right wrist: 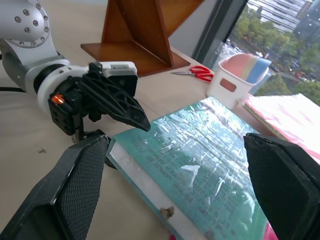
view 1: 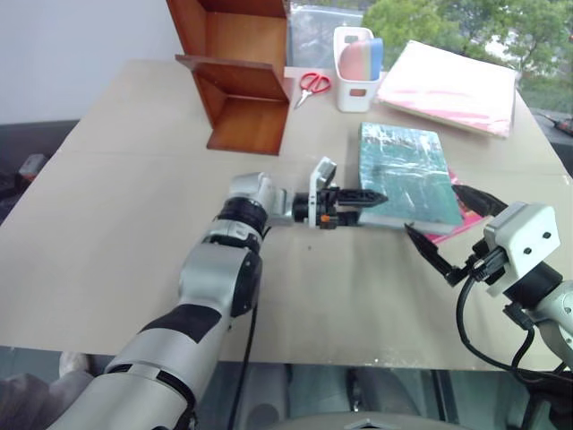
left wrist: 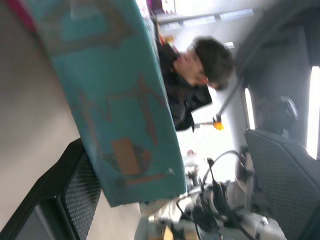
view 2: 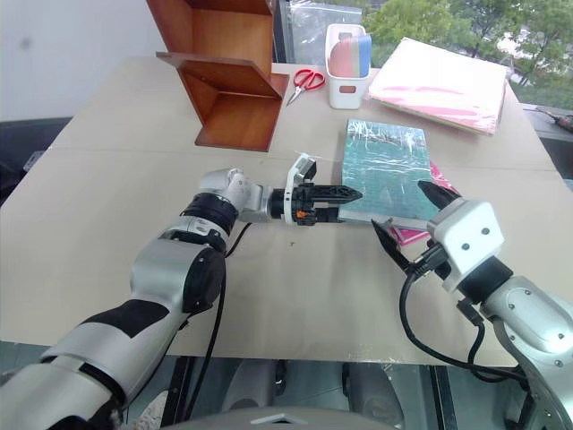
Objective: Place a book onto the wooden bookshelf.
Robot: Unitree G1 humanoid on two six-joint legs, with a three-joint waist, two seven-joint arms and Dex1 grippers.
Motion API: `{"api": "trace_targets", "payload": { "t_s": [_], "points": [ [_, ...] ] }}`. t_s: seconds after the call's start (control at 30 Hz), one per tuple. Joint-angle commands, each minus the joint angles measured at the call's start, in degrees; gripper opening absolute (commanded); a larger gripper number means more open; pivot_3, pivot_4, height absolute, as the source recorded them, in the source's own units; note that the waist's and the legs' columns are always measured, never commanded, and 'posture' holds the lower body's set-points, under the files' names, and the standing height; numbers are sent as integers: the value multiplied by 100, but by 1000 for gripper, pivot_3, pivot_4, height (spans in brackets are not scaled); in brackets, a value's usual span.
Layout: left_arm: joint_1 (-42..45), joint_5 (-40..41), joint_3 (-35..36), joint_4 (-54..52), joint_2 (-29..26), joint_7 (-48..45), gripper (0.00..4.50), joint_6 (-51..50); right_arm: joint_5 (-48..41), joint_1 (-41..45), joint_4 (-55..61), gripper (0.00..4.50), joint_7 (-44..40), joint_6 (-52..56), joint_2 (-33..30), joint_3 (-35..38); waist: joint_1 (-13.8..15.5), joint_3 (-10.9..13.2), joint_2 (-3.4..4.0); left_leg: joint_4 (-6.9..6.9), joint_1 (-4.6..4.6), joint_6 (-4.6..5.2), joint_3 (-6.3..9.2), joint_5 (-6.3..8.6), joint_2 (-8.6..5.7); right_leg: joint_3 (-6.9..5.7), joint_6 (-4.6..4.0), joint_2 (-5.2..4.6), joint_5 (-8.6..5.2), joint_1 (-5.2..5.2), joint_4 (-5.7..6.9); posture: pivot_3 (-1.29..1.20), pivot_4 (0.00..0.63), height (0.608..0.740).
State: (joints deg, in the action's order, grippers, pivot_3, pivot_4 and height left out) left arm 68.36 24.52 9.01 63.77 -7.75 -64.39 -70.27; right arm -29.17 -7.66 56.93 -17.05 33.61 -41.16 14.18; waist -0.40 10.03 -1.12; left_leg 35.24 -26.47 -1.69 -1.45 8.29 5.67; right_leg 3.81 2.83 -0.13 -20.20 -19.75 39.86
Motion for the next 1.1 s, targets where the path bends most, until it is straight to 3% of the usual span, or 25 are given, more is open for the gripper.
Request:
{"api": "trace_targets", "payload": {
  "t_s": [0.03, 0.37, 0.67, 0.8, 1.03, 1.1],
  "points": [
    [-25, 137, 472, 182, 120, 794, 4500, 393, 68, 62, 55, 4451, -32, -3, 58, 24, 9, 0, 0, 1, -1, 0, 1, 0, 0, -1, 0, 0, 0, 0, 0, 0, 150, 740],
    [426, 246, 1455, 930, 264, 2335, 4500, 1870, 153, 25, 166, 4451, -31, 76, 137, 81, 5, 0, 0, 3, -1, -3, 4, -2, -1, -4, 0, 0, 0, 1, 3, 0, 150, 740],
    [687, 234, 1861, 1216, 376, 2755, 4500, 2495, 176, -113, 307, 4451, 79, 82, 162, 125, 9, 0, 0, 3, -2, -15, 5, -9, -3, -6, 0, 0, 0, 1, 3, 0, 150, 740],
    [708, 82, 1696, 1242, 348, 2309, 3348, 2319, 149, -148, 307, 4500, 129, 23, 119, 109, 2, 0, 1, 2, -2, -16, 5, -10, -4, -6, 0, 0, 0, 1, 3, 0, 150, 740],
    [650, -32, 1581, 1209, 166, 1584, 221, 1749, 81, -246, 307, 4500, 187, -38, 35, 133, -12, -1, 1, 2, -2, -17, 6, -11, -4, -7, 0, 0, 0, 1, 4, 0, 150, 740],
    [572, 57, 1651, 1173, 110, 1514, 94, 1467, 91, -272, 307, 4500, 163, -33, 38, 161, -13, -1, 1, 2, -2, -18, 7, -11, -4, -8, 0, 0, 0, 1, 4, 0, 150, 740]
  ]
}}
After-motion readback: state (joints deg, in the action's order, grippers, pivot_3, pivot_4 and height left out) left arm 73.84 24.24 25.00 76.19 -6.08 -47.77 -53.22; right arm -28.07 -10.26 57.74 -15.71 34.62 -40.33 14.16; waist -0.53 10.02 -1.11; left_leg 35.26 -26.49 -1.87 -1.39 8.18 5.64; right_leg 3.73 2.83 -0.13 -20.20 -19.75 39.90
